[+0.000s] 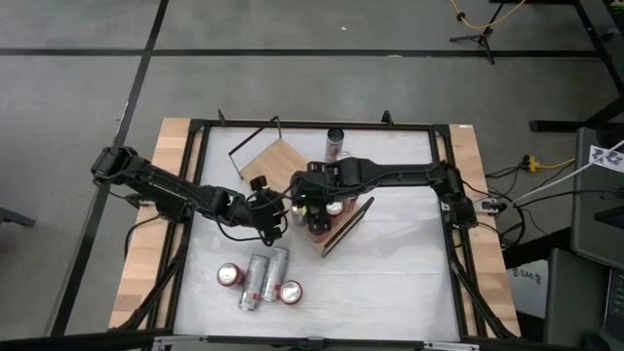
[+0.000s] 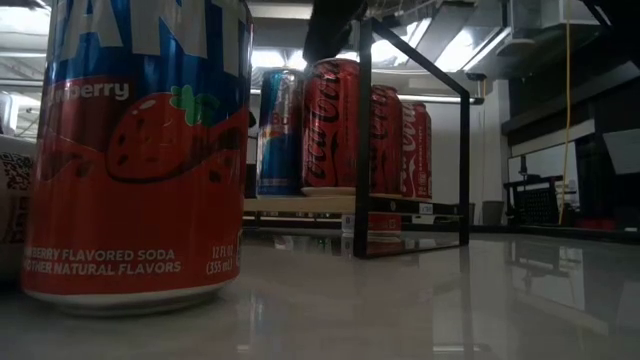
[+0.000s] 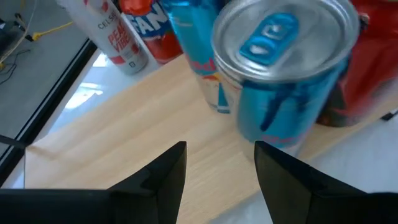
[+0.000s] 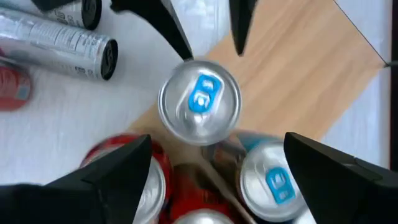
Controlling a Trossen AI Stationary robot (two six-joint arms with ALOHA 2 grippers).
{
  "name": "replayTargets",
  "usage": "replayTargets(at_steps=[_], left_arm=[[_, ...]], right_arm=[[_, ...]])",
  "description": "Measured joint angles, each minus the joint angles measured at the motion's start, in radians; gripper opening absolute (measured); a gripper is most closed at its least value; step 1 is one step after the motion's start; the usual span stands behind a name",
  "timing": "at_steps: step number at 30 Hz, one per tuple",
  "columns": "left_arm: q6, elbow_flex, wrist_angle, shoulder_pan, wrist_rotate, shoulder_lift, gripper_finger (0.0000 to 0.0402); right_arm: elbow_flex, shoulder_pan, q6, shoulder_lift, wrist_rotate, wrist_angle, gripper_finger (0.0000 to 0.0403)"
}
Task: Place canned beverage on shelf
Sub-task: Put the blue soda can on the shelf aligned with the other blue soda cans
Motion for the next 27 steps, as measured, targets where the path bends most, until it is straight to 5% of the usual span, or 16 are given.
replayTargets(at_steps=[27], left_arm=[[0.001,-0.001,0.065,0.014,-0.009,-0.004,0.0181]], right_arm=[[0.0,-0.001,0.008,-0.033,0.025,-0.061,0.0356]])
